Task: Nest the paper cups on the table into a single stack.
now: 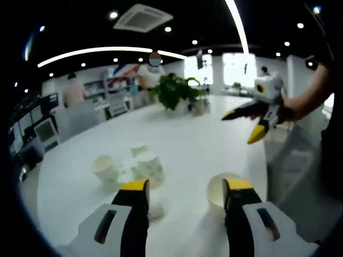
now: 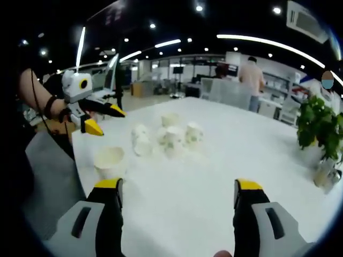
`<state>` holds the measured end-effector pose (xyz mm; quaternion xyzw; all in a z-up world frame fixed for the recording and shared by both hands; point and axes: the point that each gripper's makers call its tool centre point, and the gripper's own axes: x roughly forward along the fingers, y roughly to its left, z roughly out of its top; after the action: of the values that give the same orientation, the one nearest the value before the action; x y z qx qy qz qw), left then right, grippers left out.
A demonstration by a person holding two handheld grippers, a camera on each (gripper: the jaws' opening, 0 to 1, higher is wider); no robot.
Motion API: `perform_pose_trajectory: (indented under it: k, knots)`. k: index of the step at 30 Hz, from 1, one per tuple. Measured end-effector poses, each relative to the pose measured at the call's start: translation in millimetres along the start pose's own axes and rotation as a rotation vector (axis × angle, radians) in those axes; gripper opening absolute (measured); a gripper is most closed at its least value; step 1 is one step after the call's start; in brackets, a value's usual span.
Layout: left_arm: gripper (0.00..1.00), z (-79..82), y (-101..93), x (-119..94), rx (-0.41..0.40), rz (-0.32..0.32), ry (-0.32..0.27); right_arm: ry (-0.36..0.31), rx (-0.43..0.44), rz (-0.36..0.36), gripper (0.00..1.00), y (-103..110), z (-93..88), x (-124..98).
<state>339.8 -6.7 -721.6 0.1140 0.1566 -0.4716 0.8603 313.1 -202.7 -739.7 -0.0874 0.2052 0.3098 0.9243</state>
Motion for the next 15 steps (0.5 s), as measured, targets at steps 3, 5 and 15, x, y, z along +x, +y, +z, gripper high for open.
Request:
perform_pose_trajectory:
  k: [3,5,15]
  knots:
    - [0.53,-1.8,15.3,-5,-0.01,0.031,0.008,0.001,0.007,-0.002,0.83,2,-1.9,1]
    - [0.53,-4.6,24.7,-7,-0.023,0.05,0.013,0.003,0.009,-0.003,0.83,4,-3.1,1]
    - [0.51,-16.7,57.3,-8,-0.081,0.088,0.036,0.013,0.011,-0.017,0.82,2,-3.7,2]
